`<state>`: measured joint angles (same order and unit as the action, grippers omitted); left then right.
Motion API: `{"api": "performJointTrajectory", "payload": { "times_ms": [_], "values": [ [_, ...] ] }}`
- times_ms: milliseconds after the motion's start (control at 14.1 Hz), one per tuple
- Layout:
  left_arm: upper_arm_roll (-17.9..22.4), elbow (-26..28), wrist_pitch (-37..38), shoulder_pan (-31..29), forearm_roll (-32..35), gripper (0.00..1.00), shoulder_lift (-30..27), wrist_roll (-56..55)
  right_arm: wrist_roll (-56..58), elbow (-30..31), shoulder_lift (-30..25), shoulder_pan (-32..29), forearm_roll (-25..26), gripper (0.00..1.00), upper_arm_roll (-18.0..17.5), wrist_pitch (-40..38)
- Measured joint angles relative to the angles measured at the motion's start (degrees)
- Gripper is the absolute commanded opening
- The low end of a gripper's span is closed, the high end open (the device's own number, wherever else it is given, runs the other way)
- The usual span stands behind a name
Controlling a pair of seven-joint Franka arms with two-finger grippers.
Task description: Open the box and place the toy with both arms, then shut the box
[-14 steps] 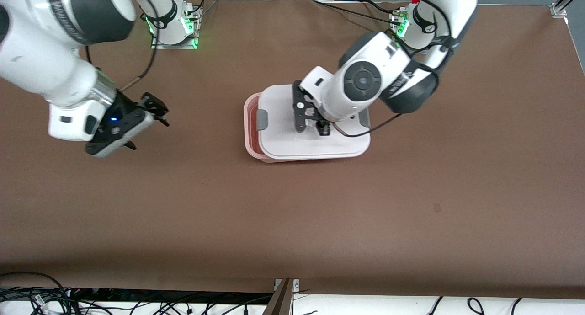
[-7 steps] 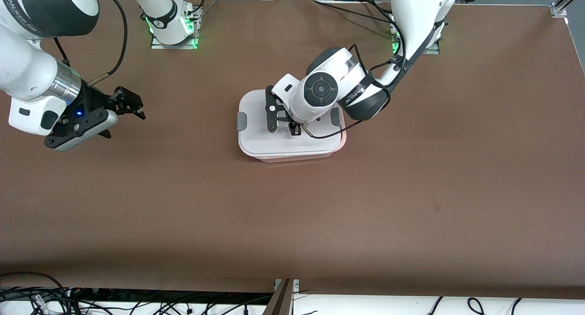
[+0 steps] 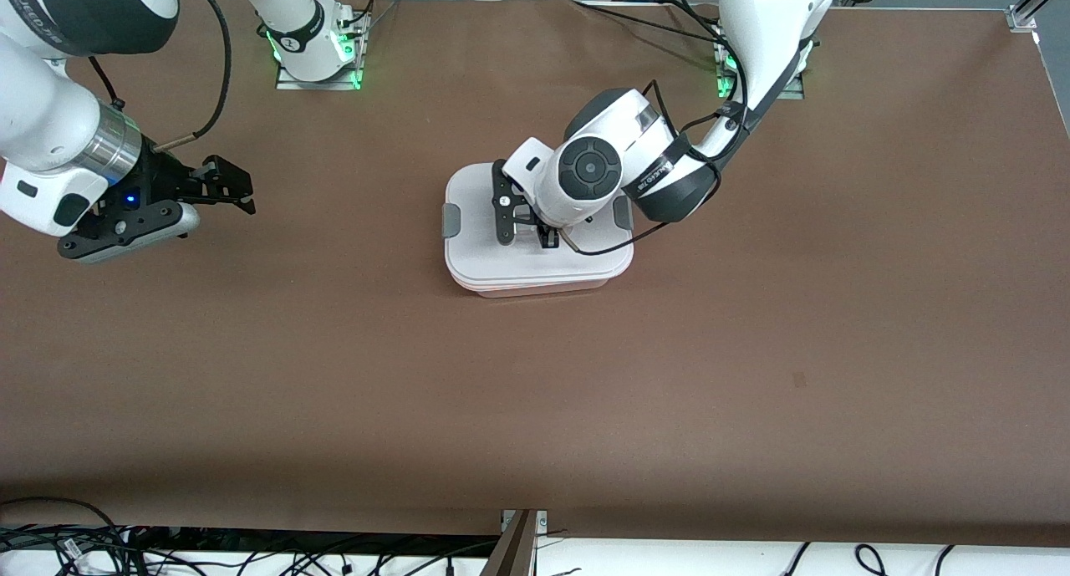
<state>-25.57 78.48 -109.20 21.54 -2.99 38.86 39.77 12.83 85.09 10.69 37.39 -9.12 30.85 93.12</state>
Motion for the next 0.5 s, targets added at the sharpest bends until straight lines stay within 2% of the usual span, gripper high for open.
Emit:
{"api": "performJointTrajectory", "payload": {
  "times_ms": [497],
  "values": [
    [0.0,0.1,0.2,0.1,0.0,0.00,0.1,-6.3,-0.2,0.0,0.0,-0.6,0.5,1.00,0.7,-0.1]
  ]
}}
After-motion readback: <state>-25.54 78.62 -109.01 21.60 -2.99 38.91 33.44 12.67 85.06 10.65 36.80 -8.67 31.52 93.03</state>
